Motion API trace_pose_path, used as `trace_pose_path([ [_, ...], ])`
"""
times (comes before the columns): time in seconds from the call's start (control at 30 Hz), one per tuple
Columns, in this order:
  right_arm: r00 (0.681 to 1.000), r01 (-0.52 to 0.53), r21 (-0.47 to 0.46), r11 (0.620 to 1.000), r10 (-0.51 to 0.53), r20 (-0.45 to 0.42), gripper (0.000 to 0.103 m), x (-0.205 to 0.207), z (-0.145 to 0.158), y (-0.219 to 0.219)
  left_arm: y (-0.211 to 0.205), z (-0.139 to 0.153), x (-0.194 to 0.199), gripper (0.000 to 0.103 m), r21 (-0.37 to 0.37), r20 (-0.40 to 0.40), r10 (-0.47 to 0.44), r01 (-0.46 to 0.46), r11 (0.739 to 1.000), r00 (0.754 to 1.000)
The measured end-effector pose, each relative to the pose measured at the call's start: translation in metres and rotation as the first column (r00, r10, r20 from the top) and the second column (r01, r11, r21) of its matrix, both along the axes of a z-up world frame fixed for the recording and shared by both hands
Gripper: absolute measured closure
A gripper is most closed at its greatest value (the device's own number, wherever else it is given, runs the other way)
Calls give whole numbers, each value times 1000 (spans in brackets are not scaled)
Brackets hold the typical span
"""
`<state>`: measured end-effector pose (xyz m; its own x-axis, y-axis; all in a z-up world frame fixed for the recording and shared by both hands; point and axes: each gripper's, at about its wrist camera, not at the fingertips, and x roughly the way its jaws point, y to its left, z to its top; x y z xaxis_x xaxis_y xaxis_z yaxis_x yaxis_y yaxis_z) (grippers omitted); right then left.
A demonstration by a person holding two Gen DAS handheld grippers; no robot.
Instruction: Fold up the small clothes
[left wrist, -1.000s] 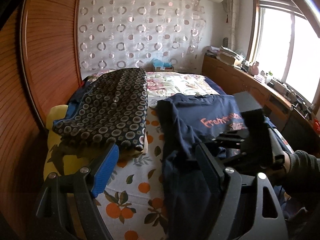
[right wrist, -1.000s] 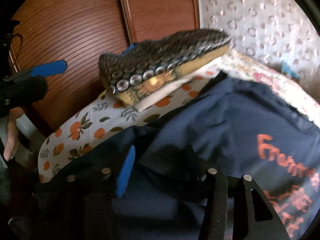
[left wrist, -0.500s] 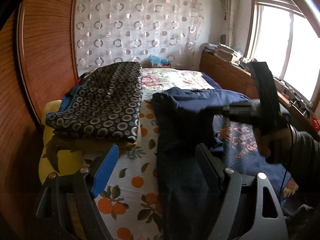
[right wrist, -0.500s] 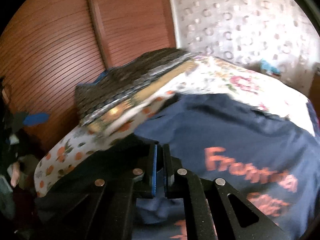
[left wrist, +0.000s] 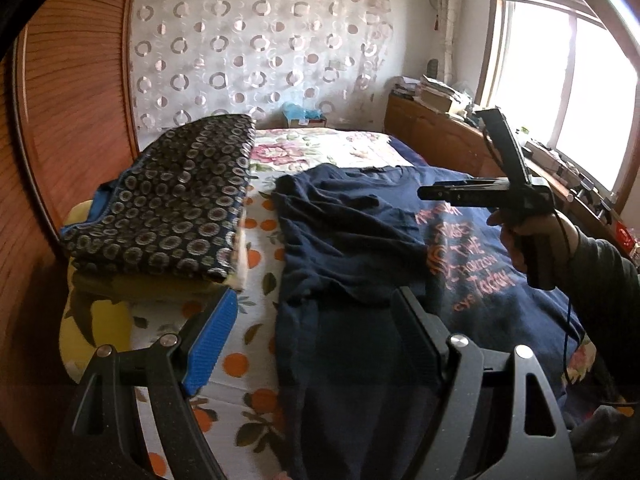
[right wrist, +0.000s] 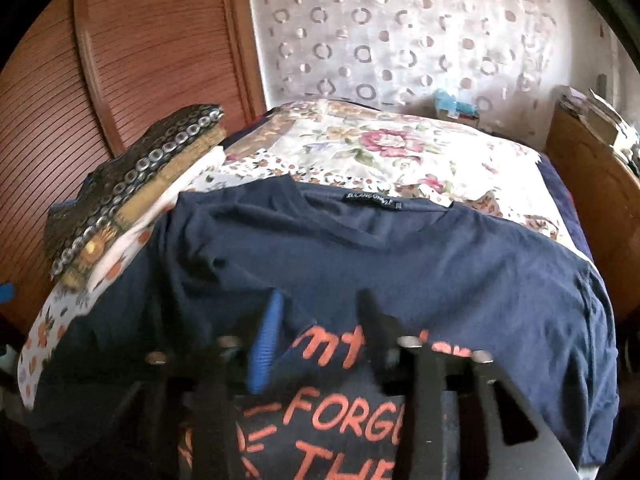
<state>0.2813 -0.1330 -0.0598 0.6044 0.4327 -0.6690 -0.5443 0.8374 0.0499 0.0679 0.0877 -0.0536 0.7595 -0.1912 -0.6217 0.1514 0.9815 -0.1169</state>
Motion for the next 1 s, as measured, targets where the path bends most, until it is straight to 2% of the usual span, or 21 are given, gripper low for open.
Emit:
trace_pose_path([
  [0.27,1000,27,-25,999,-27,2,52,-31,17,-68,-25,-16,15,23,1,-40,-41,41,999,998],
  [0.57,988,155,-60,986,-153,35,52,-66,21,-144,-49,-34,37,23,28,-100,-75,79,997,992],
  [0.83,946,323,-90,942,-323,24,52,-68,11,-204,-61,-48,56,23,54,-156,-79,88,995,985],
  [1.0,916,397,-72,915,-400,-27,52,-66,3,-231,-64,-57,62,23,66,-194,-69,83,994,979],
])
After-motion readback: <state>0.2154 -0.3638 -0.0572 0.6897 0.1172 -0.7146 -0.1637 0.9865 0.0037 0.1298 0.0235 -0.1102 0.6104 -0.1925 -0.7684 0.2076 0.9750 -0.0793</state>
